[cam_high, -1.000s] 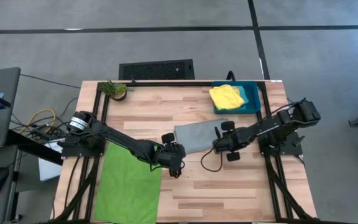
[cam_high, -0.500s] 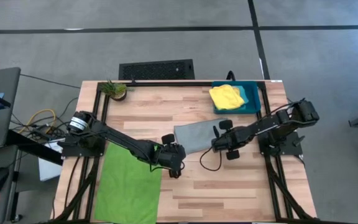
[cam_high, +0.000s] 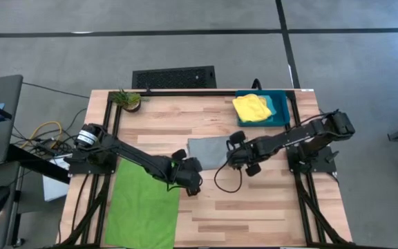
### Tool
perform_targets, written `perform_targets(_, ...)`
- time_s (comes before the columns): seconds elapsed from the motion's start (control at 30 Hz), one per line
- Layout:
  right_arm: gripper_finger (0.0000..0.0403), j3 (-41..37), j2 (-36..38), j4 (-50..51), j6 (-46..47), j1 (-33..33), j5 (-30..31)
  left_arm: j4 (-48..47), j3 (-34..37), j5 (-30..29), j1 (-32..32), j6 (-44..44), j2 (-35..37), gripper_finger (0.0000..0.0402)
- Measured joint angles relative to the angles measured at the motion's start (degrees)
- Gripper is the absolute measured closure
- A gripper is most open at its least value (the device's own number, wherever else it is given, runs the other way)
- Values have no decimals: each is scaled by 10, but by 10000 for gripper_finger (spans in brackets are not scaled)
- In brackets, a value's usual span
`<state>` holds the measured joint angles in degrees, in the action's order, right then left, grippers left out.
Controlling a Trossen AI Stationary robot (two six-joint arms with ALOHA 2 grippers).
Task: Fold microfiber towels
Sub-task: Fold the gray microfiber cloth
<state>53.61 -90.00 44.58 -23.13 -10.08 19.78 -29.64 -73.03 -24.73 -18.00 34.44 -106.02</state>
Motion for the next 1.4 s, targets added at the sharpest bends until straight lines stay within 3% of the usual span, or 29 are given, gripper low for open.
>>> perform_targets(0.27, 398, 22, 0, 2, -49, 17, -1, -13, 0, -42, -18, 64, 5, 239)
perform_targets(0.63, 399, 61, -3, -6, -152, 44, -1, -36, 0, -57, -38, 158, 9, 239)
perform_targets(1.13, 397, 61, -3, -144, -313, 51, -5, -45, 0, -76, -64, 266, 9, 239)
perform_targets(1.4, 397, 61, -3, -195, -339, 53, -81, -79, 0, -102, -79, 342, 9, 239)
